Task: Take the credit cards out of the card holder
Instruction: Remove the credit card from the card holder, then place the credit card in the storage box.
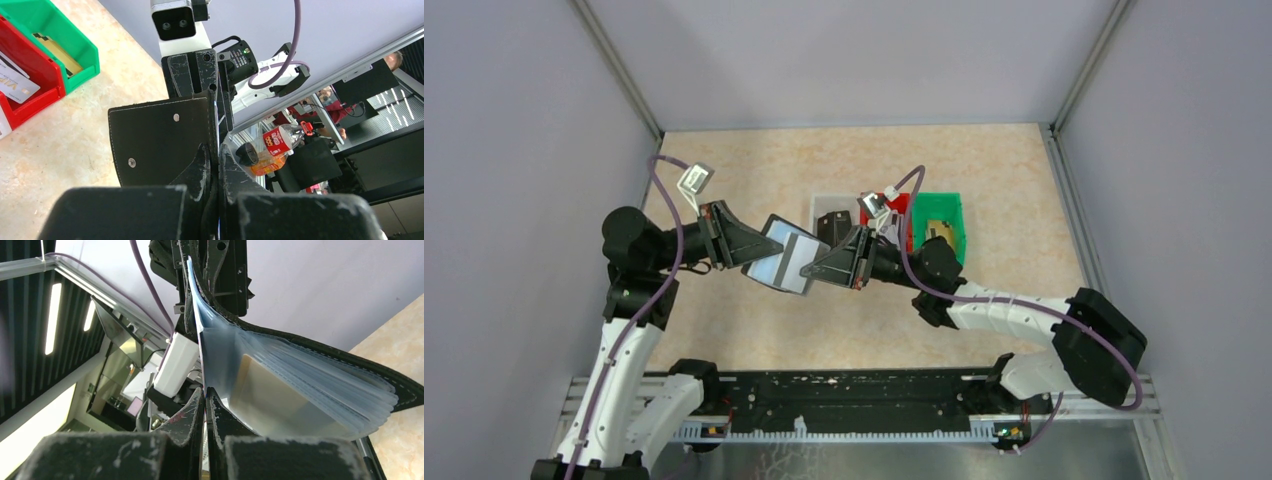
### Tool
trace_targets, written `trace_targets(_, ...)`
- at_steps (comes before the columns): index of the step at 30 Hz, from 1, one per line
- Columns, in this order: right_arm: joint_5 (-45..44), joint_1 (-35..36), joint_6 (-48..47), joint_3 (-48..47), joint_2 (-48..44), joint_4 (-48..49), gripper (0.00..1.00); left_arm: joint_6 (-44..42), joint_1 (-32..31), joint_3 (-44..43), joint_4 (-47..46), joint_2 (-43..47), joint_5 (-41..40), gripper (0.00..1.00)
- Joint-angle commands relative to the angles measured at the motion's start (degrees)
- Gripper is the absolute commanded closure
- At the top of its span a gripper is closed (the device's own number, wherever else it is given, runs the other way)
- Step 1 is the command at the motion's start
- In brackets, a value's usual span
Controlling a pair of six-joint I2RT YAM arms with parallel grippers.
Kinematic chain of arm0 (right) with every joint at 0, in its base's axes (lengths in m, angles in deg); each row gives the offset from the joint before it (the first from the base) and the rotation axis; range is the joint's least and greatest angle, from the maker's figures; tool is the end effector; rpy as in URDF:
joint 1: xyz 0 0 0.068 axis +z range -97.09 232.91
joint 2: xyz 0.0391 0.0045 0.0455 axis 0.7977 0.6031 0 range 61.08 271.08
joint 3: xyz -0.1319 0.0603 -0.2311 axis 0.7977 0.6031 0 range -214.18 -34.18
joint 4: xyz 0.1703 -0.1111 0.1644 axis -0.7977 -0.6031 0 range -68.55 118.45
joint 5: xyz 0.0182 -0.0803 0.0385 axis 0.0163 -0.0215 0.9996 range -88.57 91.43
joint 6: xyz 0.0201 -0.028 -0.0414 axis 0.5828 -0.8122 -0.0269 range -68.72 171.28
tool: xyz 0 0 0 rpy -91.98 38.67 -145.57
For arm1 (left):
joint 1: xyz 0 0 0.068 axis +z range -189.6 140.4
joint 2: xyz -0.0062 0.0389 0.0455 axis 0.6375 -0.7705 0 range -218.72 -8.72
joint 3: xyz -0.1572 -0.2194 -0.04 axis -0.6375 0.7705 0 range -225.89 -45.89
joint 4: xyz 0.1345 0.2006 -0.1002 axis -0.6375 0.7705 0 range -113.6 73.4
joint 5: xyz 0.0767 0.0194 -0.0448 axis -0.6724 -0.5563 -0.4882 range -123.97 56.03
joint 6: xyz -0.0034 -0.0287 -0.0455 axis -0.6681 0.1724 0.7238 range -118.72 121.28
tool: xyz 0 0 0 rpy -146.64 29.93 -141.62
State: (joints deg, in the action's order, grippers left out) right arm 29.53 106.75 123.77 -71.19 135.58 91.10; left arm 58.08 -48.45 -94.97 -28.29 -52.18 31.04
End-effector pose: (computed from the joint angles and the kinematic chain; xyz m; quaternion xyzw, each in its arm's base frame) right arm 0.1491 0.2325 0.3113 -0.1180 0.5463 0.7895 0.2535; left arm 0.1471 -0.0556 0.3948 0.1573 0.6615 -0.6403 0.3575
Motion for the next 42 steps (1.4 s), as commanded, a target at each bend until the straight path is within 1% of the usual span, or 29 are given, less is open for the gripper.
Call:
trace_targets(1,0.1,-0.1,-0.7,0.0,-1.6,4.9,0.98,0.9,0.2,-2.1,-3.5,0.4,0.0,1.00)
trace_targets(4,-0.5,0.0,0.2,0.0,-0.9,7.0,0.79,1.3,0.2,-2.1,-4.0,0.5,0.3,1.00)
trace_targets(6,-0.7,0.0,0.9,-0.4,0.0,8.5,0.75,1.9,0.2,-1.9,-4.5,0.4,0.6,1.00)
trace_targets(8,-0.7,-0.1,2.0,-1.2,1.4,10.8,0.75,2.2,0.2,-1.8,-4.8,0.4,1.0,1.00)
trace_targets(13,-0.3,0.0,5.7,-2.6,4.8,17.9,0.85,2.2,0.2,-1.8,-4.9,0.5,1.8,1.00)
trace_targets(16,-0.2,0.0,6.1,-2.7,5.4,19.3,0.87,1.9,0.2,-1.7,-4.8,0.5,2.1,1.00)
trace_targets(20,-0.8,0.0,5.9,-1.5,4.9,19.6,1.00,1.9,0.2,-1.8,-5.1,0.5,2.3,1.00)
trace_targets(25,-1.9,0.1,4.8,2.1,2.7,19.4,1.00,1.6,0.2,-2.2,-5.5,0.1,2.1,1.00)
trace_targets(28,-1.8,0.0,3.2,3.9,0.1,16.7,1.00,0.7,0.2,-2.6,-5.4,0.1,2.1,1.00)
trace_targets(34,-0.8,-1.9,0.0,6.8,-6.2,7.1,1.00,-2.9,0.2,-3.8,-3.5,-0.2,2.1,1.00)
trace_targets(38,2.0,-7.1,-0.1,9.1,-11.9,1.1,1.00,-6.6,0.2,-5.3,-1.2,-0.2,2.5,1.00)
trace_targets(42,6.0,-14.5,-3.0,8.7,-20.4,-14.2,1.00,-8.5,0.2,-6.2,-0.5,-0.1,3.4,1.00)
